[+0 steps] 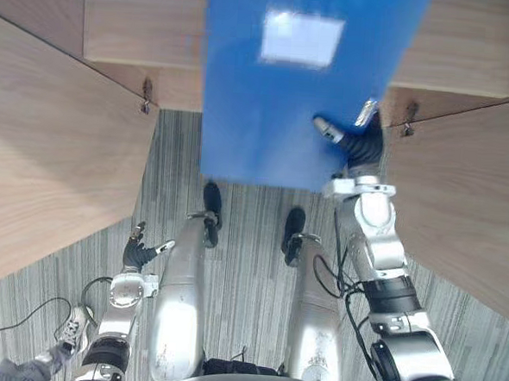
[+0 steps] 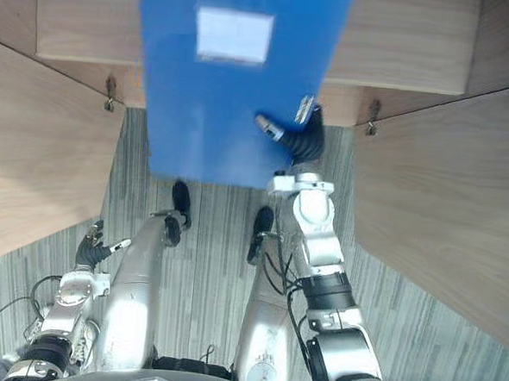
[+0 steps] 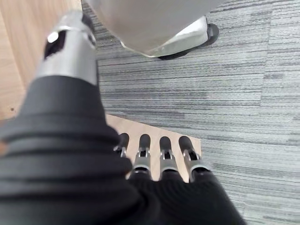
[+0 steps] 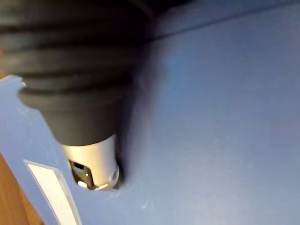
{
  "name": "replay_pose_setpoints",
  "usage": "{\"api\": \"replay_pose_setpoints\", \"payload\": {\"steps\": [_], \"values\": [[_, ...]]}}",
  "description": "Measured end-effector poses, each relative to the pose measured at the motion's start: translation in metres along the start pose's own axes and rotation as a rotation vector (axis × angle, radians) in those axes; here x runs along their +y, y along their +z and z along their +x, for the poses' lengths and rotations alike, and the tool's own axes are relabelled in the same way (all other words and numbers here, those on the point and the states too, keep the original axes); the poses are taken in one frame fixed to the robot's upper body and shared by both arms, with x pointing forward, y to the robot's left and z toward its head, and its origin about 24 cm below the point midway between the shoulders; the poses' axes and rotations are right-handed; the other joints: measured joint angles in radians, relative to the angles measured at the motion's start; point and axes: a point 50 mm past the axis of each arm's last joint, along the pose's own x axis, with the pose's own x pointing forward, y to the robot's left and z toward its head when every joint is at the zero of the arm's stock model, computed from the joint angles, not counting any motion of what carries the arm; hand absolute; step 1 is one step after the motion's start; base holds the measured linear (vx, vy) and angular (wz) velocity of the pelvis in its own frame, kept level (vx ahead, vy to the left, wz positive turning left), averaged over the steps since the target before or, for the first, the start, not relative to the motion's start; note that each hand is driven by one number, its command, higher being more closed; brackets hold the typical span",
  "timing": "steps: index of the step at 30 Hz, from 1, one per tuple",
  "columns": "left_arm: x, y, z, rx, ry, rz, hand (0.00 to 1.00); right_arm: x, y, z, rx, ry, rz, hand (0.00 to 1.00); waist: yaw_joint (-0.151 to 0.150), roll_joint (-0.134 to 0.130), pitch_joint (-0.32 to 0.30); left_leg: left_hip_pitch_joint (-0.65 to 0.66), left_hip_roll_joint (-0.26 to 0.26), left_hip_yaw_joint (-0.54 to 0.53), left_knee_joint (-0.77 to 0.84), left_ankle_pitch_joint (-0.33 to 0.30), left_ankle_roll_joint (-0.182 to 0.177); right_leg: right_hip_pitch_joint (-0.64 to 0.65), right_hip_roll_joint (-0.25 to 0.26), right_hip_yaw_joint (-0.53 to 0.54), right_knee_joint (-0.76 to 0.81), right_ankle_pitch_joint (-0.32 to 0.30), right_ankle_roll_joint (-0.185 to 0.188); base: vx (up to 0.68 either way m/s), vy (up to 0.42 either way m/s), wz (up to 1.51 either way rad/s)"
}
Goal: Walk over to the cabinet, pick up the folder, carry it to the office cabinet, place the folder inside the office cabinet, then close the office cabinet door
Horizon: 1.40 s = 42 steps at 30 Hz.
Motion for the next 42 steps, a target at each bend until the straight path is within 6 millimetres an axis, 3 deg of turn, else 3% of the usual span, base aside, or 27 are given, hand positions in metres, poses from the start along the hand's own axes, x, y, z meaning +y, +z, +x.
{"api": "replay_pose_setpoints", "payload": {"steps": [4, 12, 19, 25, 31, 35, 42], "values": [[-0.003, 0.011, 0.004, -0.039, 0.001, -0.012, 0.0, -0.023, 0.011, 0.009, -0.065, -0.171, 0.145, 1.0, 0.016, 0.001, 0.007, -0.015, 0.001, -0.015, 0.014, -0.007, -0.004, -0.007, -0.002, -0.015, 0.02, -0.018, -0.005, 0.05, -0.038, 0.08], [-0.016, 0.041, 0.008, -0.151, -0.015, -0.064, 0.0, -0.063, 0.025, 0.024, -0.165, -0.414, 0.367, 1.0, 0.013, 0.001, 0.007, -0.066, 0.003, -0.021, 0.017, -0.003, -0.006, -0.06, -0.001, -0.018, 0.034, -0.022, -0.01, 0.02, -0.029, 0.01], [-0.03, 0.049, 0.009, -0.166, -0.037, -0.126, 0.0, -0.076, 0.034, 0.04, -0.217, -0.507, 0.546, 1.0, 0.009, 0.002, 0.007, -0.086, 0.004, -0.027, 0.019, -0.003, -0.006, -0.076, -0.001, -0.023, 0.032, -0.023, -0.012, 0.0, 0.0, 0.0], [-0.033, 0.054, 0.008, -0.185, -0.038, -0.151, 0.0, -0.085, 0.048, 0.058, -0.235, -0.527, 0.569, 1.0, 0.015, 0.004, 0.004, -0.124, 0.003, -0.031, 0.014, 0.006, -0.007, -0.112, -0.002, -0.033, 0.036, -0.023, -0.014, 0.01, -0.023, 0.02], [-0.035, 0.055, 0.008, -0.185, -0.041, -0.159, 0.0, -0.098, 0.047, 0.072, -0.18, -0.567, 0.575, 1.0, 0.013, 0.009, -0.004, -0.146, 0.002, -0.045, 0.012, 0.01, -0.012, -0.127, -0.003, -0.046, 0.037, -0.027, -0.021, 0.02, -0.026, 0.03], [-0.031, 0.056, 0.009, -0.195, -0.041, -0.148, 0.0, -0.098, 0.054, 0.081, -0.16, -0.535, 0.527, 1.0, -0.008, 0.009, -0.012, -0.172, 0.002, -0.045, 0.012, 0.02, -0.011, -0.157, -0.003, -0.044, 0.044, -0.021, -0.024, 0.0, 0.0, 0.0], [-0.031, 0.049, 0.009, -0.166, -0.041, -0.138, 0.0, -0.097, 0.06, 0.098, -0.103, -0.509, 0.441, 1.0, -0.011, 0.009, -0.047, -0.191, 0.006, -0.029, -0.039, 0.057, -0.015, -0.197, -0.003, -0.043, 0.016, 0.013, -0.04, -0.03, -0.017, -0.05]]}}
